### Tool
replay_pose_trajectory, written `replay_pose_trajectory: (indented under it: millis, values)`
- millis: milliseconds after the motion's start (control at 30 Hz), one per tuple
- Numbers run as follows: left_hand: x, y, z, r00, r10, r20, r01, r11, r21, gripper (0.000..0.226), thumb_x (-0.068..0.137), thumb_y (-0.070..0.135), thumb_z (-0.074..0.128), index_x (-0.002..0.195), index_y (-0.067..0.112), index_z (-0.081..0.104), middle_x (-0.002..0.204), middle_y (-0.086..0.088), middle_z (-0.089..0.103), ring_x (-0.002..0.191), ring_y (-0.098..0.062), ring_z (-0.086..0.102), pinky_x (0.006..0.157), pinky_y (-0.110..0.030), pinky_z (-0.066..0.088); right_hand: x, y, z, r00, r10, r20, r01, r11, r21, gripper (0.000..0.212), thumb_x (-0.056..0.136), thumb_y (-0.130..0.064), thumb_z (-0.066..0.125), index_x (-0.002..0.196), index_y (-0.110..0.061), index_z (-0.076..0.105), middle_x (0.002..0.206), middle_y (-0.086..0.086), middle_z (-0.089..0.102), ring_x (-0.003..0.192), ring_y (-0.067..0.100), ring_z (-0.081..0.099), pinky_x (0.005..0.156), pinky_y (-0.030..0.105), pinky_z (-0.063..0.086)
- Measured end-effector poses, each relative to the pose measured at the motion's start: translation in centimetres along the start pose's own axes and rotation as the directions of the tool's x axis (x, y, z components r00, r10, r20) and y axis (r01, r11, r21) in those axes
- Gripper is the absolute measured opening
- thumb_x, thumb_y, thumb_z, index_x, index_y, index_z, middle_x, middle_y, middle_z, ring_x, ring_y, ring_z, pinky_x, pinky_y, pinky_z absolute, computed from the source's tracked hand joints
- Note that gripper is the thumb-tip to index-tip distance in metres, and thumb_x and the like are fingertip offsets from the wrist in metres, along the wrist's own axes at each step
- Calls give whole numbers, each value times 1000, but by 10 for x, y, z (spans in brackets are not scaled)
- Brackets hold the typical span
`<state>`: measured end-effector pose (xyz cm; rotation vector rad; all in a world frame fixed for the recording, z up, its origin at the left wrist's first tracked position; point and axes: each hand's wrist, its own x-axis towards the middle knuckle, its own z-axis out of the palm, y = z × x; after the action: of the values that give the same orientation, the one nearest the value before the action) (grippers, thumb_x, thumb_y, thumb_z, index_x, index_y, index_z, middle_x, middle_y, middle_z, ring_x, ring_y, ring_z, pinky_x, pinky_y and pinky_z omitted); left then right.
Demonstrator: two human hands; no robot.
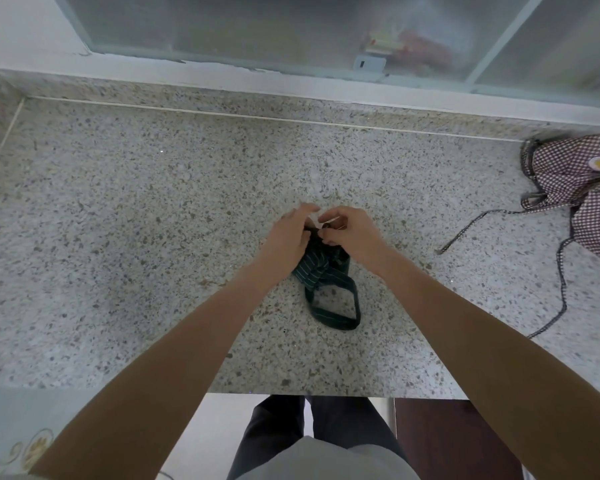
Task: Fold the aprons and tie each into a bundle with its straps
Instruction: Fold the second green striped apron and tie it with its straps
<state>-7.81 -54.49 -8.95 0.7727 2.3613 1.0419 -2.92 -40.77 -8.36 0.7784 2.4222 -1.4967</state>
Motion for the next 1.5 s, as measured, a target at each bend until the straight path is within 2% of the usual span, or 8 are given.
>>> replay_pose_trajectory:
  millis: [133, 367, 600, 1033, 1100, 1233, 1400, 1500]
  values:
    - [6, -1, -3, 1000, -29, 10, 27, 983, 183, 16, 90, 14, 57, 105, 9, 60, 95, -6, 62, 91, -22, 58, 81, -38, 49, 0, 4, -1, 997, 54, 59, -61, 991, 116, 15, 86, -5, 65, 98, 2, 69, 73, 7, 63, 64, 10, 57, 70, 21, 53]
    - [6, 2, -3, 956, -255, 147, 281, 939, -197, 18, 97, 15, 48, 105, 7, 62, 63, 3, 65, 39, 0, 49, 42, -10, 38, 2, 1, -11, 952, 176, 249, -240, 936, 257, 5, 90, -13, 62, 85, -12, 65, 72, 4, 59, 65, 10, 56, 60, 18, 50]
    - [11, 4, -6, 966, -232, 114, 243, 966, -90, 10, 83, 24, 69, 92, 20, 72, 58, 12, 51, 51, -3, 44, 49, -19, 33, 1, 0, -25, 923, 142, 358, -279, 887, 368, 4, 85, -4, 64, 87, -7, 65, 75, 7, 66, 67, 12, 64, 66, 20, 55]
    - [9, -2, 4, 978, -191, 81, 199, 974, -108, 11, 80, 22, 72, 87, 14, 74, 61, 12, 53, 56, -3, 44, 53, -15, 30, -5, 1, -26, 977, -124, 175, 152, 976, -154, 6, 76, -4, 75, 78, -9, 71, 69, -2, 68, 61, 3, 61, 63, 13, 52]
    - [10, -1, 5, 977, -196, 83, 204, 973, -104, 10, 81, 21, 72, 87, 13, 73, 61, 12, 51, 56, -3, 44, 53, -15, 30, -6, 1, -24, 964, -216, 157, 255, 920, -298, 7, 75, -3, 73, 79, -8, 71, 77, 2, 67, 66, 6, 60, 64, 12, 50]
    - [15, 1, 2, 968, -221, 121, 235, 964, -121, 10, 82, 18, 69, 89, 10, 71, 59, 7, 46, 54, -5, 38, 52, -17, 29, -3, 4, -13, 932, -318, 174, 357, 717, -599, 16, 81, -5, 60, 96, -6, 62, 98, 9, 56, 78, 21, 53, 66, 35, 49]
    - [16, -2, -1, 963, -231, 141, 247, 963, -109, 18, 90, 18, 58, 88, 6, 70, 62, 4, 53, 56, -6, 45, 55, -18, 34, -9, 16, 5, 773, -621, 129, 507, 483, -714, 27, 64, 3, 75, 83, -4, 57, 80, 14, 53, 51, 13, 29, 36, 14, 11]
    - [18, -3, -4, 950, -279, 139, 298, 943, -148, 24, 94, 19, 54, 88, 1, 69, 53, -1, 46, 42, -5, 42, 41, -12, 31, -8, 26, 11, 694, -714, 92, 551, 444, -707, 40, 65, 4, 75, 88, -9, 45, 80, 15, 54, 56, 14, 35, 35, 18, 26]
